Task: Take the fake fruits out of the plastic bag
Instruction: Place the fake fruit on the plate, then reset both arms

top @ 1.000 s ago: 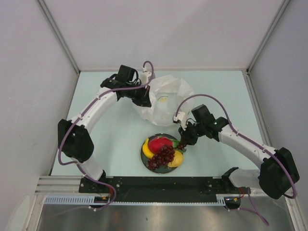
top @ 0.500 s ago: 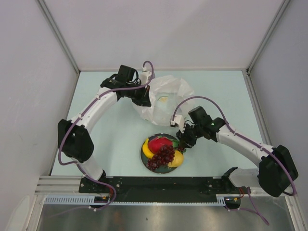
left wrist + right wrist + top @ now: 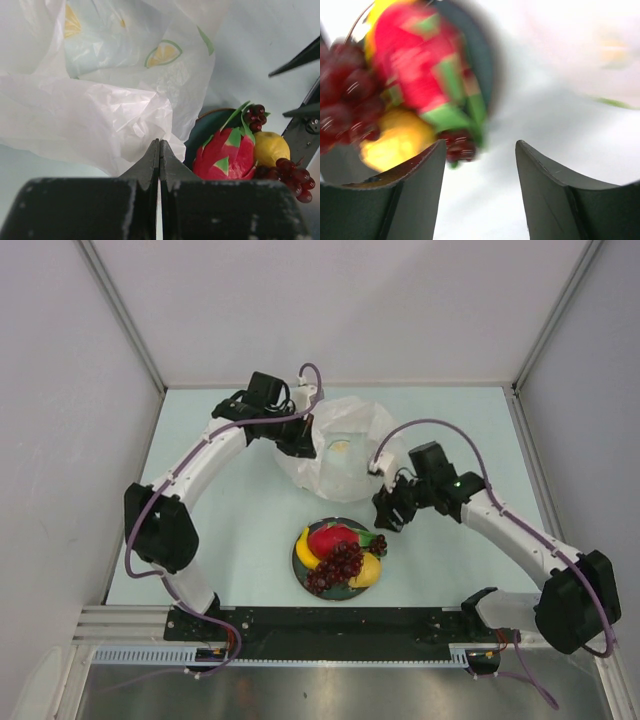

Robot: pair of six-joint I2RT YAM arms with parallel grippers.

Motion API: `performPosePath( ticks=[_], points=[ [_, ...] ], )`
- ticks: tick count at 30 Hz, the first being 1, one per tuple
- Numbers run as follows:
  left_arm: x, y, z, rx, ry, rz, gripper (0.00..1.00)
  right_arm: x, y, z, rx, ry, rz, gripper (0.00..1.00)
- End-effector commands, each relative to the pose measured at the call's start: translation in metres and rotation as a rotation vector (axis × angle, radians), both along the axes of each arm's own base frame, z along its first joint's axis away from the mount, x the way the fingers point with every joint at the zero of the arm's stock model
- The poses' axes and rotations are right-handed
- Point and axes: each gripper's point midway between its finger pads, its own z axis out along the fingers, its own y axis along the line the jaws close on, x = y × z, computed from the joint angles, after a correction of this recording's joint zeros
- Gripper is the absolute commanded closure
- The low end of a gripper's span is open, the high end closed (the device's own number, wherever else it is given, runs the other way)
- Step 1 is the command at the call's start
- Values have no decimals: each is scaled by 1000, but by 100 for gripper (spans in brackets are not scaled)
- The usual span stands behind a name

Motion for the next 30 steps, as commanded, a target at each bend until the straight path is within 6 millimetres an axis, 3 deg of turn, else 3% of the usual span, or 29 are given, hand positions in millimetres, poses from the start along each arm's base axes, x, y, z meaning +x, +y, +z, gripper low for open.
performPosePath(
  ticks=[1, 5, 7, 8, 9, 10, 11, 13, 14, 15, 19, 22, 24, 25, 26, 27, 28, 29, 30],
  points=[
    [15, -10, 28, -42, -84, -16, 100, 58, -21, 54, 96, -104, -232, 32],
    [27, -9, 36, -30, -128, -7, 100, 95, -41, 74, 112, -179, -423, 21],
    [41, -4, 42, -13, -164, 25, 100, 118, -65, 71, 42, -219, -606, 18],
    [47, -2, 43, -7, -173, 41, 100, 132, -88, 69, -29, -266, -738, 14],
    [56, 2, 50, -3, -196, 64, 100, 138, -98, 67, -55, -279, -800, 6],
    [59, 3, 52, -4, -202, 67, 97, 144, -105, 65, -69, -289, -842, 6],
    [61, 3, 52, -5, -199, 72, 67, 153, -119, 57, -105, -282, -902, 5],
    [66, 5, 61, -12, -218, 99, 36, 163, -131, 56, -88, -257, -975, 3],
    [65, 7, 71, -22, -240, 110, 31, 168, -143, 54, -84, -240, -1015, 2],
    [67, 8, 77, -29, -262, 119, 1, 172, -146, 58, -68, -241, -1034, 1],
    [76, 25, 104, -23, -349, 194, 0, 179, -160, 64, -27, -226, -1106, 0],
    [82, 51, 118, -24, -369, 289, 0, 179, -165, 64, -30, -225, -1126, 0],
    [90, 80, 118, 11, -384, 397, 0, 179, -169, 66, -20, -225, -1138, 0],
    [89, 97, 129, 39, -429, 472, 0, 179, -170, 67, -17, -228, -1141, 0],
    [99, 134, 128, 154, -479, 665, 0, 180, -171, 68, -20, -232, -1146, 0],
    [100, 152, 115, 210, -489, 748, 0, 180, -171, 68, -17, -232, -1147, 0],
    [91, 168, 125, 227, -530, 826, 0, 180, -170, 68, -15, -230, -1145, 0],
    [94, 186, 132, 223, -582, 945, 0, 180, -168, 68, -9, -222, -1137, 0],
    [86, 193, 104, 257, -554, 962, 0, 180, -167, 68, -5, -217, -1132, 0]
  ],
)
